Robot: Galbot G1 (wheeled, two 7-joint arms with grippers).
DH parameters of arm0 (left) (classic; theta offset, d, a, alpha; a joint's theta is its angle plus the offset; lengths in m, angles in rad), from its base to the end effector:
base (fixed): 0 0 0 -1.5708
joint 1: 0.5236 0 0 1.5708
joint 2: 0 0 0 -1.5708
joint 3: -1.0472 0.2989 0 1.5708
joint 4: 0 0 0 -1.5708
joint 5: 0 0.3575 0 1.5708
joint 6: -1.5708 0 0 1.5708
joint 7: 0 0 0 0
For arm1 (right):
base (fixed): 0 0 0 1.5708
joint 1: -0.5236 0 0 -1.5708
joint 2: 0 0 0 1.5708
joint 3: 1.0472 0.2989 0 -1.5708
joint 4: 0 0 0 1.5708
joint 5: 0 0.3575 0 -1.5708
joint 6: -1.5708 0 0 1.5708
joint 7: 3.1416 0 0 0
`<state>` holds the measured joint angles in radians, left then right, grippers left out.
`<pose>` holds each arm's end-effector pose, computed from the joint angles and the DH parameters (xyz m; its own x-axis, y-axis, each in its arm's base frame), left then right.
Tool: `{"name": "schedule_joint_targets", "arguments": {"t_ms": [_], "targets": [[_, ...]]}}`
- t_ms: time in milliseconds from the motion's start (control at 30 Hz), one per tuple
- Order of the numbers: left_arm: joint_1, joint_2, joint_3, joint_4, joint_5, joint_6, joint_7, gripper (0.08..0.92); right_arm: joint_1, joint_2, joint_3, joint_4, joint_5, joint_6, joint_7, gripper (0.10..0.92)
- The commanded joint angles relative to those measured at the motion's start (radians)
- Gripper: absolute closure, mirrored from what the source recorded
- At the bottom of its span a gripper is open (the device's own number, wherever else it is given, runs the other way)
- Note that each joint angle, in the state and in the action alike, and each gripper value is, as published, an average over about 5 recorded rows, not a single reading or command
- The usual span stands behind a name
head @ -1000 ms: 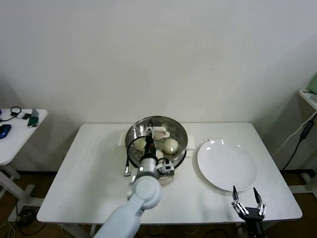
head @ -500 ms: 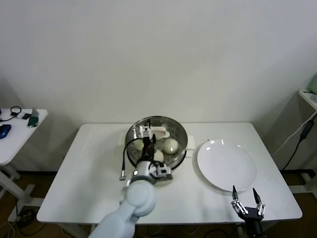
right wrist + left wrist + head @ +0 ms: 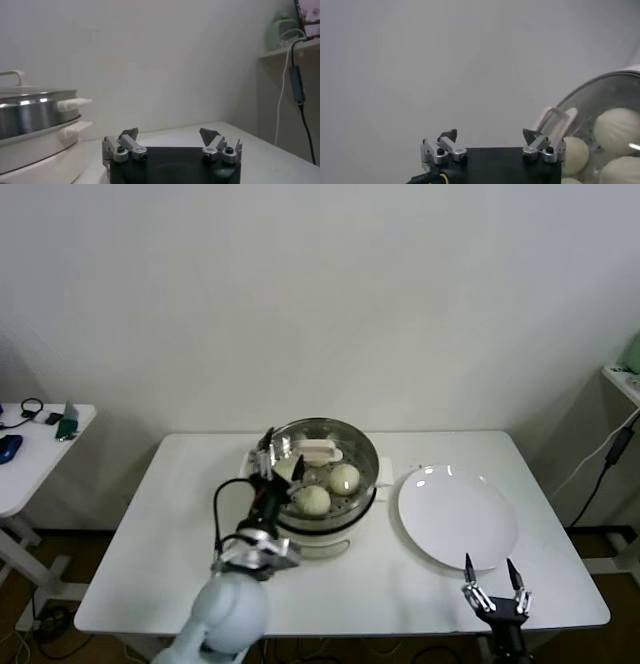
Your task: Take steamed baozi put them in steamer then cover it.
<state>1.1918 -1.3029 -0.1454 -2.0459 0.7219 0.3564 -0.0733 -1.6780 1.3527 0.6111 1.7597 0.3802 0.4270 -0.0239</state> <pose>0.2691 -0.0774 -0.2025 -0.9881 0.1384 -0.0675 0.0365 0.6366 0.7704 0.1529 -0.0801 -0.3837 -0.9970 0.0772 0.0002 0.0767 0.9901 0.1178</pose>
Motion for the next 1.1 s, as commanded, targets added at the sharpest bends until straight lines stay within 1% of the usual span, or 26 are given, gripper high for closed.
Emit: {"name": "schedule_joint_targets", "arguments": {"t_ms": [33, 133, 233, 367, 533, 733, 1100], "targets": [[0.337, -0.049, -0.521, -0.009, -0.812, -0.333, 0.009, 0.177, -0.001, 0.004, -0.004, 0.013, -0.047, -0.004, 0.005, 0.203], [0.406, -0.021, -0.567, 0.050, -0.974, -0.414, 0.069, 0.177, 0.000, 0.004, -0.004, 0.007, -0.046, -0.001, -0.003, 0.203], [0.458, -0.009, -0.556, 0.094, -1.043, -0.483, 0.104, 0.177, 0.004, 0.005, -0.006, -0.001, -0.045, 0.003, -0.008, 0.203], [0.486, -0.036, -0.511, 0.151, -1.001, -0.568, 0.118, 0.177, 0.010, 0.006, -0.007, -0.009, -0.045, 0.000, -0.010, 0.203], [0.488, -0.073, -0.464, 0.210, -0.962, -0.628, 0.116, 0.177, 0.007, -0.011, -0.018, 0.004, -0.043, -0.019, -0.005, 0.203], [0.486, -0.092, -0.450, 0.217, -0.950, -0.645, 0.112, 0.177, 0.008, -0.010, -0.023, 0.007, -0.045, -0.015, -0.003, 0.203], [0.497, -0.100, -0.452, 0.199, -0.942, -0.654, 0.111, 0.177, 0.013, -0.010, -0.025, -0.002, -0.047, -0.015, -0.001, 0.203]]}}
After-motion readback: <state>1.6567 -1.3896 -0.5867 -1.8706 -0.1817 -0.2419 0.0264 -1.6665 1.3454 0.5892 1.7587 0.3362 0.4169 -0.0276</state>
